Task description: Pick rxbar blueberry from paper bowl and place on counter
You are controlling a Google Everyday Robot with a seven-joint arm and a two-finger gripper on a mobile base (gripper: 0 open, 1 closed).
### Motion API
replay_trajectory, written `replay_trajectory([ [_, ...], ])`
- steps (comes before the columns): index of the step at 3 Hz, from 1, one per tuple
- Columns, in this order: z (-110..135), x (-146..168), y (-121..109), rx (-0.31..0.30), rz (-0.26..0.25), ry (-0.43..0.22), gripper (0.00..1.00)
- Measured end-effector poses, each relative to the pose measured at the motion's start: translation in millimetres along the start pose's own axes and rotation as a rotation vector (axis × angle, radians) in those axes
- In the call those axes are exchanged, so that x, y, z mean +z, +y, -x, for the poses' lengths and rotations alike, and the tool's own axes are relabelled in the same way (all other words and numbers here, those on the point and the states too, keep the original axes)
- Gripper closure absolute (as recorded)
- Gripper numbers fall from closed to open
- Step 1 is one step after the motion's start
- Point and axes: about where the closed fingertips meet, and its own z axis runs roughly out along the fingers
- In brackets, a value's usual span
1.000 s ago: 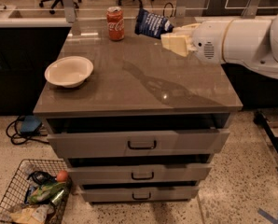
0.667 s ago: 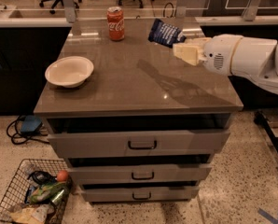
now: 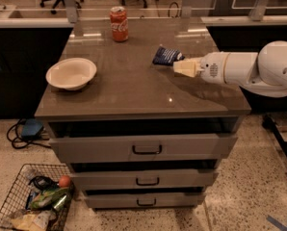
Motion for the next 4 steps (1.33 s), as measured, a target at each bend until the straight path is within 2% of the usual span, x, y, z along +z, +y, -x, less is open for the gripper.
replay_trajectory([
  [1,-1.7,16.2,3.3,0.008,0.024,0.016,0.82],
  [4,-2.5,23.4,8.2,0.007,0.037,0.021,0.13],
])
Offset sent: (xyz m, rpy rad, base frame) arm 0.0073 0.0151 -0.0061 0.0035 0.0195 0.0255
